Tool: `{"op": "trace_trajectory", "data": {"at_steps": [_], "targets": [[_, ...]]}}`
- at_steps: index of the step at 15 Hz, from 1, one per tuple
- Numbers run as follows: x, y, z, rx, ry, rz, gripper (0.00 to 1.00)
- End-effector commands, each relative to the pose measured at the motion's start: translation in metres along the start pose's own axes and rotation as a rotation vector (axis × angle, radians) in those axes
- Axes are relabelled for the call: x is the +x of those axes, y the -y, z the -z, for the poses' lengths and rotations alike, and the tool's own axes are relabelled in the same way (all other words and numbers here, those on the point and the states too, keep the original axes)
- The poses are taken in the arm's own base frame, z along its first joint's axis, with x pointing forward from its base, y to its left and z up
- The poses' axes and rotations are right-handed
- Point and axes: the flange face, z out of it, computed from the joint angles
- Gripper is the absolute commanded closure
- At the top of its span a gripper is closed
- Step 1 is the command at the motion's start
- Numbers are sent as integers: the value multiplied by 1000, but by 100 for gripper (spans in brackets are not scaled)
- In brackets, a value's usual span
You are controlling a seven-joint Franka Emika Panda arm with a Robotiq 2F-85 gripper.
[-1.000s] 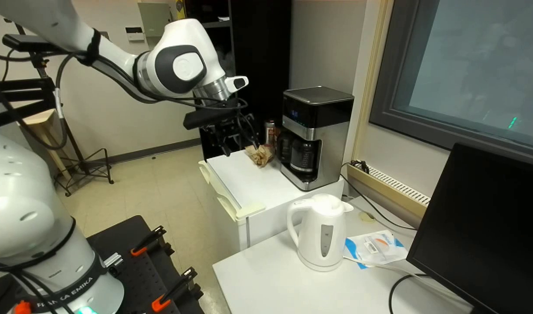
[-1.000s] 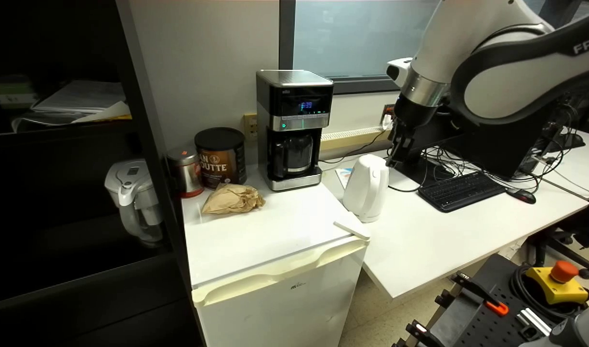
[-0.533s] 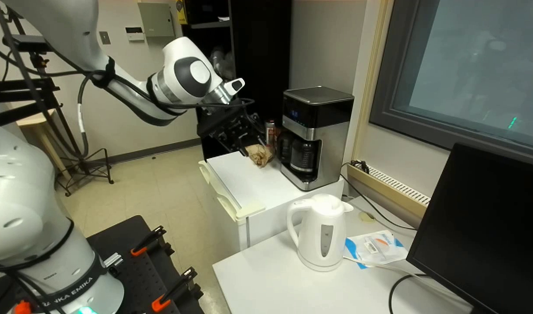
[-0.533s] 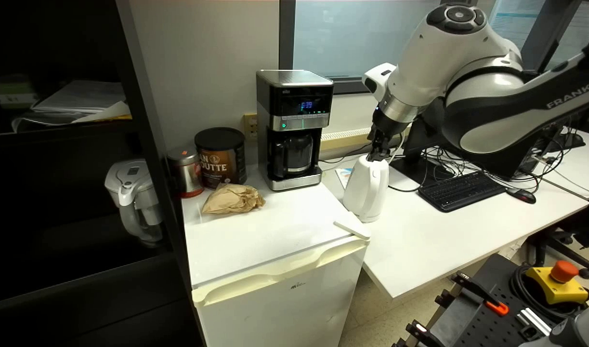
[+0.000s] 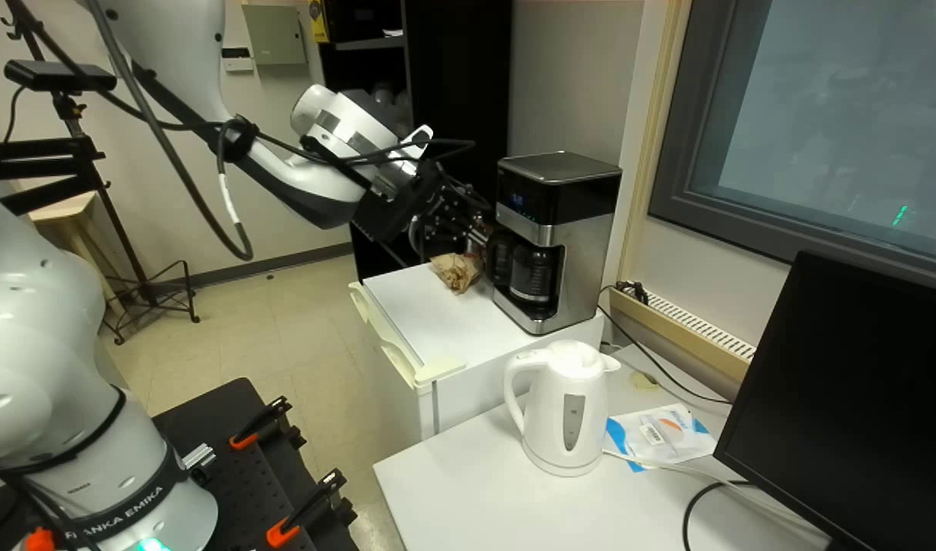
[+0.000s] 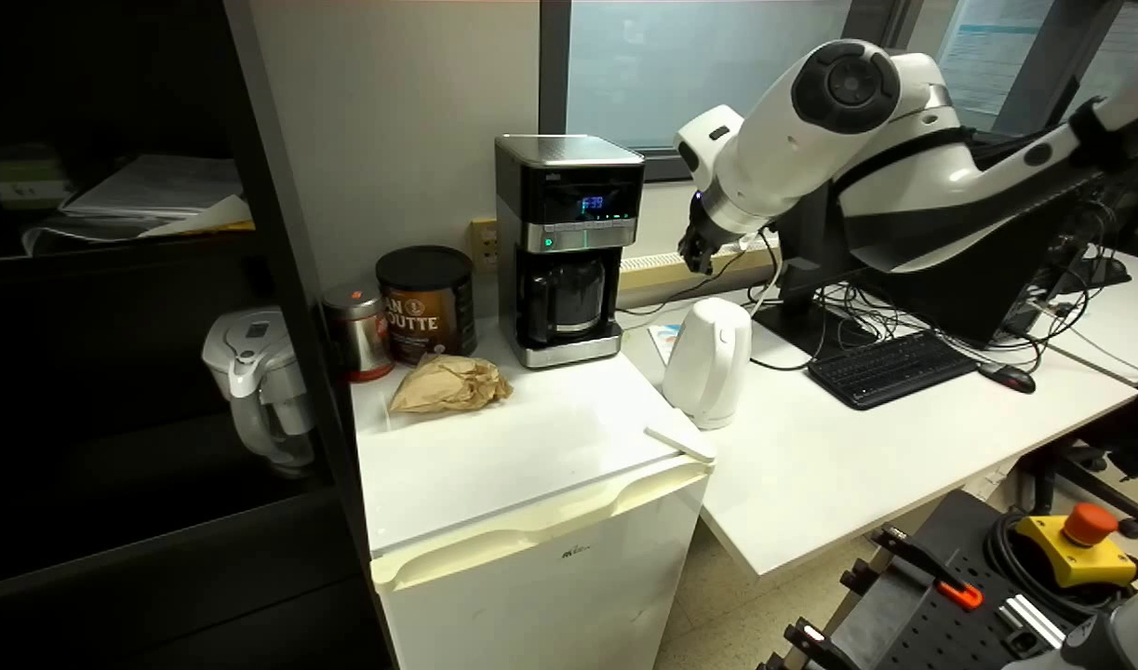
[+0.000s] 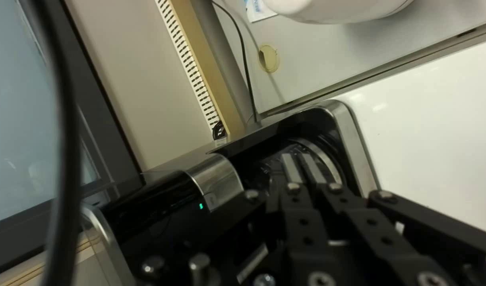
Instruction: Press the coffee maker button
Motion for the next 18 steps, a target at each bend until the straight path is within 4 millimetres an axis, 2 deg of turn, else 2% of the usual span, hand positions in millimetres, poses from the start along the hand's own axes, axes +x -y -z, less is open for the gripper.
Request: {"op": "trace_trajectory", "data": {"at_steps": [1, 10, 18], "targets": [[19, 0, -21, -66, -49, -26, 100], [37, 2, -71, -187, -120, -82, 100], [54, -7, -94, -213, -163, -115, 100]]}}
